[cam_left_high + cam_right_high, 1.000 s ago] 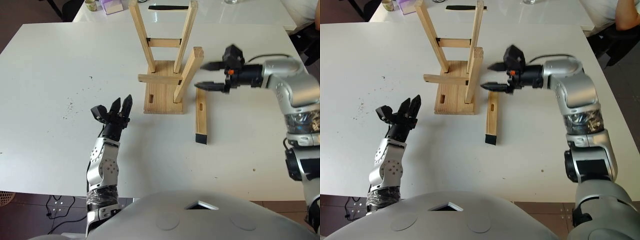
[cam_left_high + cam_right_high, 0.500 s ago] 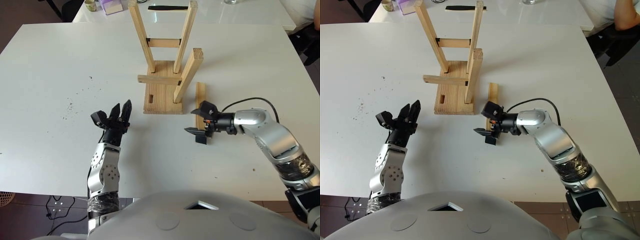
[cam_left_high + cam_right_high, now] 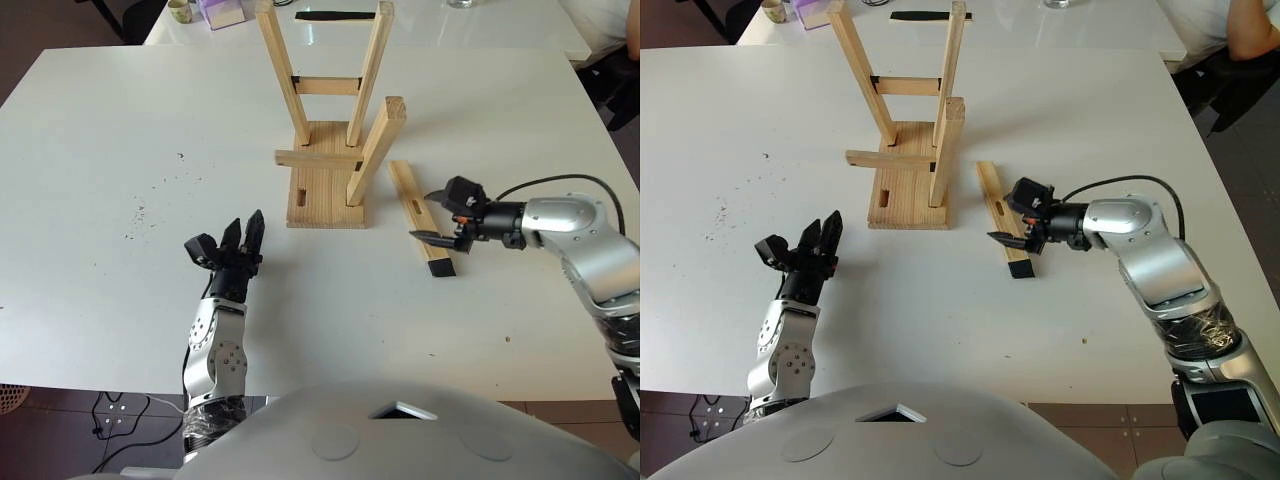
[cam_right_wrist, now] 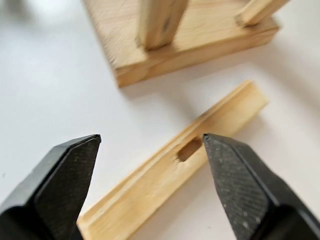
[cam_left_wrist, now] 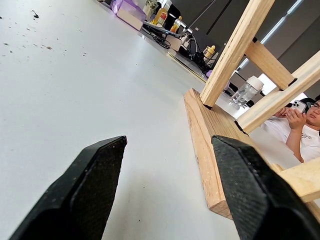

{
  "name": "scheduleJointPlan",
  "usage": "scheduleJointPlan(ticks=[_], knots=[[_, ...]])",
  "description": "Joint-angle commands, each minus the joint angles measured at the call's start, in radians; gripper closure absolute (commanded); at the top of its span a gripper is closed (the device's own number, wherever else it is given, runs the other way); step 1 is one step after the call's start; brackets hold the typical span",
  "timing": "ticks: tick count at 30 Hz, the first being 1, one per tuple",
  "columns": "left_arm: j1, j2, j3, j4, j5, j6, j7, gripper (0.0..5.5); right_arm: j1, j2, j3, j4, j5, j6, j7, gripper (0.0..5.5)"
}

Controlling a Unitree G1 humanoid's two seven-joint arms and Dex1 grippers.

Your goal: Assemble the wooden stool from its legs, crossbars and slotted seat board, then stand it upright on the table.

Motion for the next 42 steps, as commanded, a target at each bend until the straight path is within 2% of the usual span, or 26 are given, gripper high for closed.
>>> scheduleJointPlan(ticks=[1,5,7,20,24,32,38,42], knots=[[0.011,-0.012,-0.005,-0.015,0.008,-0.007,0.018,2.34,0.094,0.088,-0.086,-0.022,0.032,0.192,-0.139,1.74],[0.038,-0.007,0.004,-0.036,0.001,-0.006,0.027,2.34,0.135,0.231,-0.169,-0.114,0.085,0.383,-0.263,1.74],[0.047,-0.001,0.006,-0.047,-0.001,0.001,0.030,2.34,0.146,0.264,-0.162,-0.155,0.091,0.422,-0.302,1.74],[0.074,0.009,-0.007,-0.093,-0.002,0.038,0.042,2.34,0.308,0.209,-0.079,-0.198,0.053,0.407,-0.407,1.74],[0.082,0.008,-0.005,-0.104,-0.007,0.041,0.046,2.34,0.328,0.203,-0.093,-0.210,0.058,0.388,-0.409,2.29],[0.042,0.031,0.032,-0.160,-0.050,0.067,0.071,2.34,0.264,0.316,-0.157,-0.175,0.070,0.318,-0.466,3.41],[0.015,0.046,0.043,-0.196,-0.058,0.084,0.093,2.34,0.214,0.359,-0.214,-0.113,0.058,0.247,-0.507,3.45],[-0.034,0.068,0.085,-0.247,-0.089,0.097,0.131,2.34,-0.022,0.419,-0.331,0.087,0.062,0.124,-0.575,3.45]])
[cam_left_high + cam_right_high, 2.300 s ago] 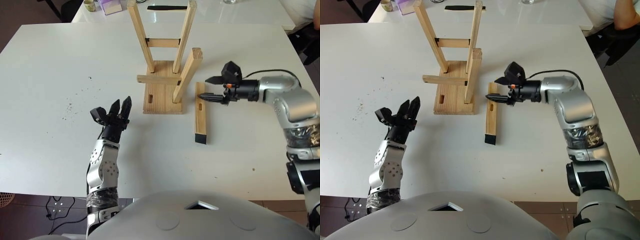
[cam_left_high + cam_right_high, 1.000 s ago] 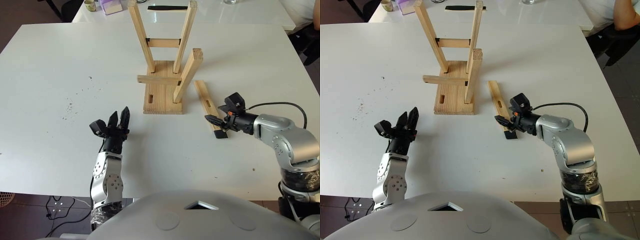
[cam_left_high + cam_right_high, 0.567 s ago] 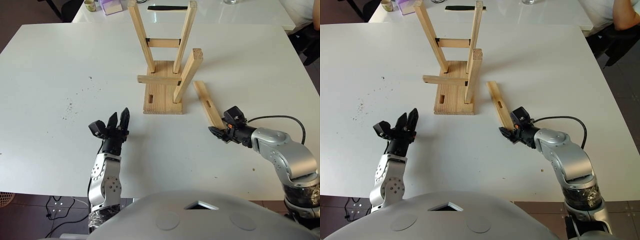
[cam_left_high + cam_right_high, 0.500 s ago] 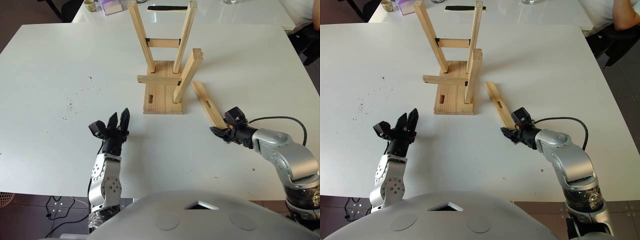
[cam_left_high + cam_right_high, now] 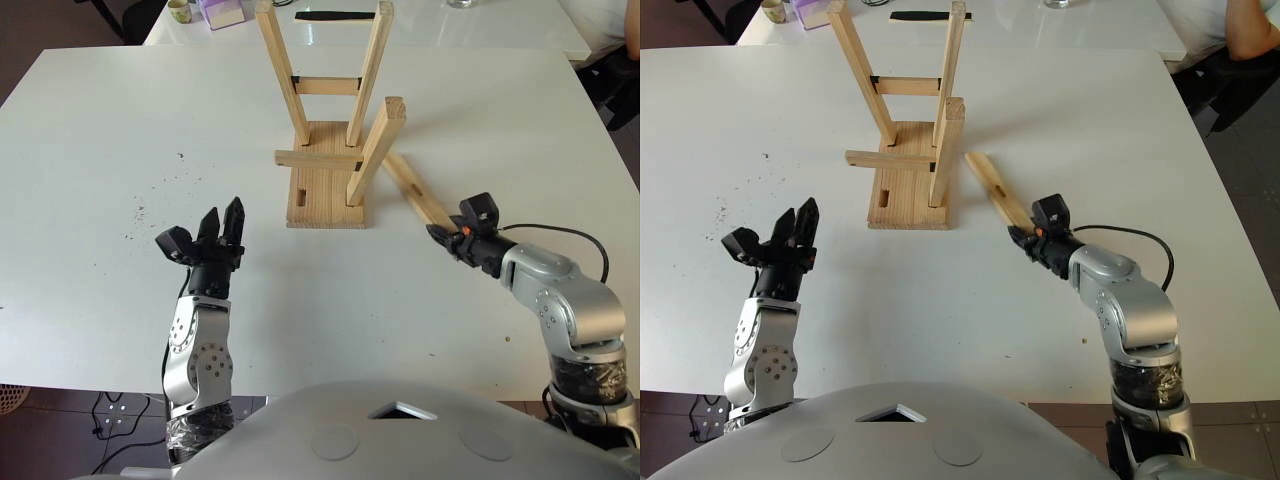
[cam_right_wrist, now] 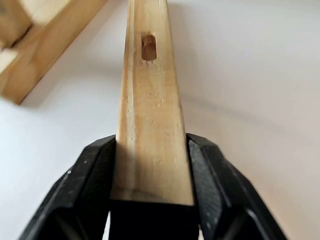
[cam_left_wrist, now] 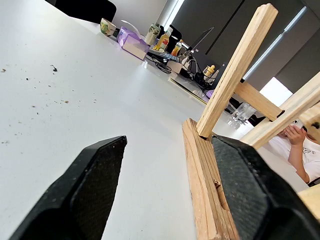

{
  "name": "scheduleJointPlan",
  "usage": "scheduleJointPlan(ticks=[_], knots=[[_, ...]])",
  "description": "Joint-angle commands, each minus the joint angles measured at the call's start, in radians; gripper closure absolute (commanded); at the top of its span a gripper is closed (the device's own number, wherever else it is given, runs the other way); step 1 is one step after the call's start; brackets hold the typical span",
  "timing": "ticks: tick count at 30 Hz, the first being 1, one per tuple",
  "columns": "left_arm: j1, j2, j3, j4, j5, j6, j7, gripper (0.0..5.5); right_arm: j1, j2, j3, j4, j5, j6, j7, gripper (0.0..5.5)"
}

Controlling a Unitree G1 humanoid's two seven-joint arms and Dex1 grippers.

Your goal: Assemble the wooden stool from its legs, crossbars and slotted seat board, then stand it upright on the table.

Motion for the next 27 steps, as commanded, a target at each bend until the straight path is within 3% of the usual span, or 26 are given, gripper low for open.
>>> scheduleJointPlan(ticks=[1,6,11,19,22,27], knots=[[-0.083,0.033,0.059,-0.056,-0.052,0.018,0.060,2.34,-0.314,0.049,-0.137,0.263,0.004,-0.169,-0.071,3.45],[-0.250,0.066,0.140,-0.073,-0.154,0.028,0.142,2.34,-0.787,0.007,-0.281,0.768,0.045,-0.474,-0.075,3.45],[-0.383,0.126,0.174,-0.138,-0.263,0.057,0.190,2.34,-1.051,0.015,-0.343,0.833,0.228,-0.487,0.090,3.45],[-0.585,0.236,0.073,-0.320,-0.510,0.191,0.183,2.34,-1.037,0.077,-0.217,0.405,0.756,-0.042,0.391,3.45],[-0.583,0.293,0.052,-0.380,-0.627,0.235,0.121,2.34,-1.030,0.008,-0.224,0.422,0.874,0.076,0.493,3.45],[-0.506,0.444,0.052,-0.431,-0.736,0.332,0.002,2.34,-1.032,-0.156,-0.174,0.492,0.857,0.128,0.672,3.45]])
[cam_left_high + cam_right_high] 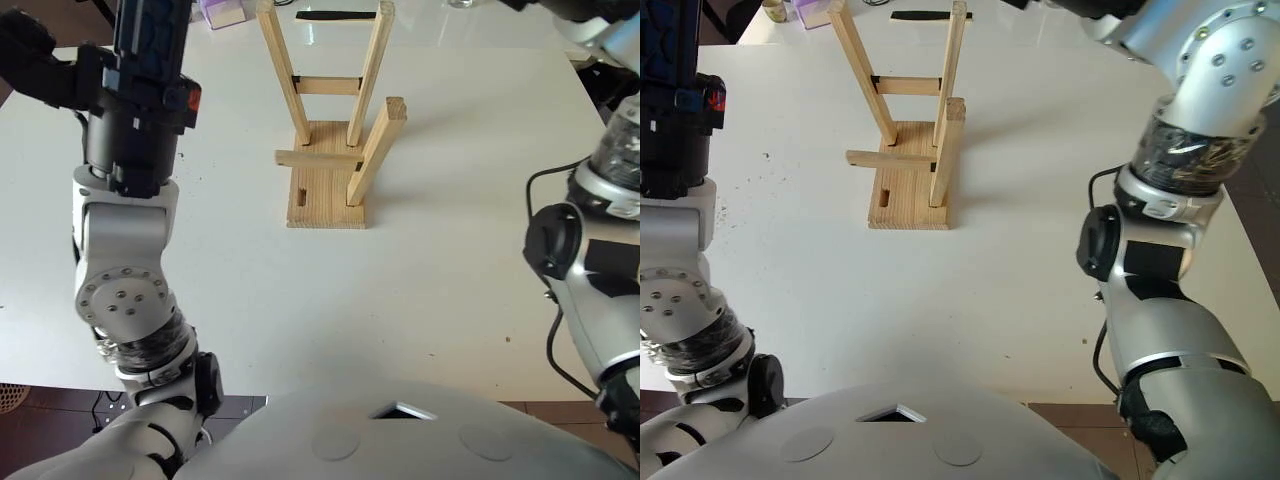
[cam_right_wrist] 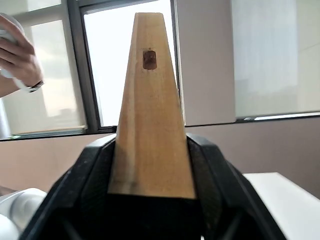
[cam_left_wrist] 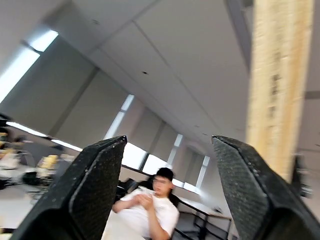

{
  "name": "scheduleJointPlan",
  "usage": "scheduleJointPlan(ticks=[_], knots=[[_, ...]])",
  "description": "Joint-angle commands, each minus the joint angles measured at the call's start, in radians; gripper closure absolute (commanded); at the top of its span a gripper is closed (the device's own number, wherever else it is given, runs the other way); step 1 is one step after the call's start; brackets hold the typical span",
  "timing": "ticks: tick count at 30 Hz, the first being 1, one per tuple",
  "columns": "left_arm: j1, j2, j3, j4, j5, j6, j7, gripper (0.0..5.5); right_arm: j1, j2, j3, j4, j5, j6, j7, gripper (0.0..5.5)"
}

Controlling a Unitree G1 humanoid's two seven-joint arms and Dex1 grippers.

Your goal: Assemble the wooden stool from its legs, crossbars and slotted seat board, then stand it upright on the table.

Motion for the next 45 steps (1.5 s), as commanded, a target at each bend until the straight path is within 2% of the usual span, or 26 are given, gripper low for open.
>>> scheduleJointPlan(ticks=[1,4,9,17,23,29,33,39,42,43,45], knots=[[0.075,0.123,-0.013,-0.051,-0.066,0.082,-0.100,2.34,0.025,-0.136,0.066,-0.011,-0.025,0.034,0.158,3.45],[0.090,0.172,-0.016,-0.065,-0.111,0.106,-0.143,1.93,0.114,-0.231,0.135,-0.066,-0.062,0.026,0.295,3.45],[0.027,0.192,-0.052,-0.053,-0.171,0.102,-0.149,1.88,0.171,-0.282,0.192,-0.057,-0.122,-0.019,0.400,3.45],[-0.049,0.154,-0.113,-0.028,-0.178,0.072,-0.113,1.88,0.211,-0.281,0.194,-0.073,-0.111,-0.008,0.429,3.45],[-0.038,0.149,-0.100,-0.028,-0.199,0.054,-0.104,1.88,0.225,-0.288,0.193,-0.079,-0.103,0.002,0.437,3.45],[-0.025,0.178,-0.078,-0.020,-0.208,0.062,-0.134,2.69,0.231,-0.283,0.196,-0.087,-0.102,0.003,0.433,3.45],[-0.022,0.191,-0.075,-0.017,-0.208,0.063,-0.150,3.43,0.223,-0.270,0.194,-0.078,-0.093,0.012,0.421,3.45],[-0.033,0.189,-0.087,0.000,-0.201,0.064,-0.170,3.43,0.234,-0.234,0.181,-0.101,-0.058,0.034,0.379,3.45],[-0.032,0.191,-0.090,0.007,-0.183,0.058,-0.164,3.43,0.247,-0.222,0.197,-0.116,-0.108,-0.014,0.350,3.45],[-0.032,0.189,-0.089,0.010,-0.178,0.055,-0.162,3.43,0.252,-0.223,0.201,-0.114,-0.126,-0.040,0.358,3.07],[-0.033,0.189,-0.089,0.018,-0.166,0.053,-0.166,3.45,0.256,-0.221,0.200,-0.102,-0.155,-0.080,0.351,2.83]])
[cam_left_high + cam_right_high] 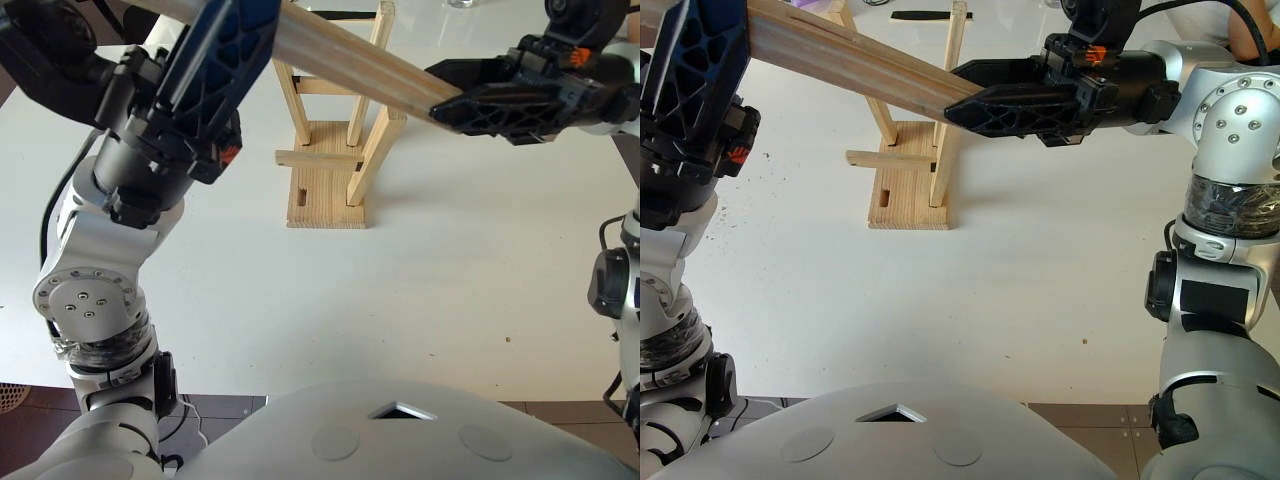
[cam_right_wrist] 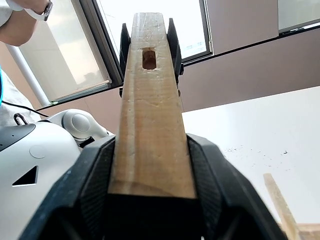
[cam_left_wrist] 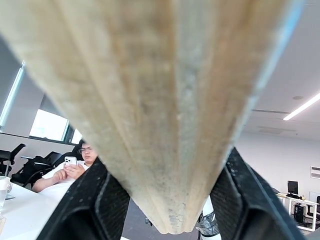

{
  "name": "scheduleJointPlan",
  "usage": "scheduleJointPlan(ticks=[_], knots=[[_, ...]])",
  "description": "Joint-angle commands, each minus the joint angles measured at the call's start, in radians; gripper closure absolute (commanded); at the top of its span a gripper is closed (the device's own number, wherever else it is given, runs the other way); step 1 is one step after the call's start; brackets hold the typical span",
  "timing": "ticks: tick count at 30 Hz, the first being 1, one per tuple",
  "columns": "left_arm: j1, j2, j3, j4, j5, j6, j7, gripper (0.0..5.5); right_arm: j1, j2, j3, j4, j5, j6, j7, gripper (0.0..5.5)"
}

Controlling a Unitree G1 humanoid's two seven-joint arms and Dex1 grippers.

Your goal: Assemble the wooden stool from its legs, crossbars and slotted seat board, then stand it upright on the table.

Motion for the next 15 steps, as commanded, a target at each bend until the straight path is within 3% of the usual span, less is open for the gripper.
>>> scheduleJointPlan(ticks=[1,7,15], knots=[[-0.011,0.010,-0.009,0.014,0.040,0.010,-0.002,3.45,0.011,0.013,0.008,0.004,-0.060,-0.077,-0.024,2.69],[-0.007,0.058,0.068,0.039,0.075,0.003,-0.034,3.45,0.026,-0.054,0.027,0.027,-0.164,-0.173,0.023,2.36],[0.034,0.329,0.389,0.240,0.207,0.017,-0.240,3.45,-0.116,0.030,-0.140,0.193,-0.132,-0.232,-0.160,2.36]])
